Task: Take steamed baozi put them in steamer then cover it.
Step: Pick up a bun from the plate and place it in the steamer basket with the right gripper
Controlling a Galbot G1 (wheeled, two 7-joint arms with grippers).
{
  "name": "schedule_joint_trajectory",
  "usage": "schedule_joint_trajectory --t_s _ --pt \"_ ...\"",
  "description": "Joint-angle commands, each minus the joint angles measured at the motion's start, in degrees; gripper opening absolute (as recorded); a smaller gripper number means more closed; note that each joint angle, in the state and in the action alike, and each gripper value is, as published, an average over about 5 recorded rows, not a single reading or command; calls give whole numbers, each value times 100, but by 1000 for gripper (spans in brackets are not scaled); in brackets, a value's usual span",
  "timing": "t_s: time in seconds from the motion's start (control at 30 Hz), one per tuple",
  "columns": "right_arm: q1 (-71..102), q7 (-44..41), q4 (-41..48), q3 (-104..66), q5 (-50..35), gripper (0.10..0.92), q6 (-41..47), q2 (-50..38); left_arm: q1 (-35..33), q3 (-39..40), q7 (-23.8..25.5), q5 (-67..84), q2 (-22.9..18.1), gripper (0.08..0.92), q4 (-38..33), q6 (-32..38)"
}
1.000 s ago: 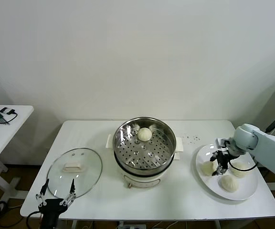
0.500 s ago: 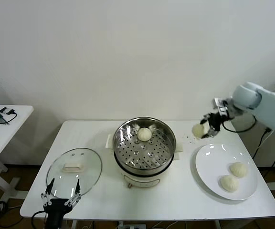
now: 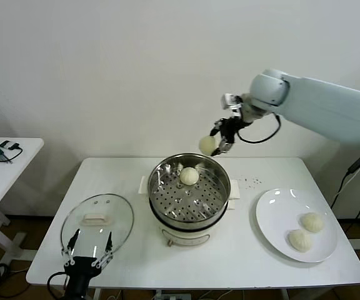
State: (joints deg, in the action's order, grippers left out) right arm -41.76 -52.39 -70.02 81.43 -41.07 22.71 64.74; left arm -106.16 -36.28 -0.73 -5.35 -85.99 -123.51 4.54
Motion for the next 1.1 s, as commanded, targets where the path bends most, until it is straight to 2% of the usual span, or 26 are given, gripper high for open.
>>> schedule_joint_trajectory --t_s 0.03,0.3,0.8,1.1 --pt "327 403 111 189 -261 679 388 1191 -15 47 16 -74 28 823 -55 -19" --pt "764 511 159 308 -3 679 563 1410 -9 -21 5 -64 27 823 -65 -27" --pt "950 442 38 422 246 685 560 1249 90 -64 10 -70 12 823 -24 -85" --pt "882 450 -16 350 292 817 572 1101 138 -40 14 -138 -30 823 -47 -129"
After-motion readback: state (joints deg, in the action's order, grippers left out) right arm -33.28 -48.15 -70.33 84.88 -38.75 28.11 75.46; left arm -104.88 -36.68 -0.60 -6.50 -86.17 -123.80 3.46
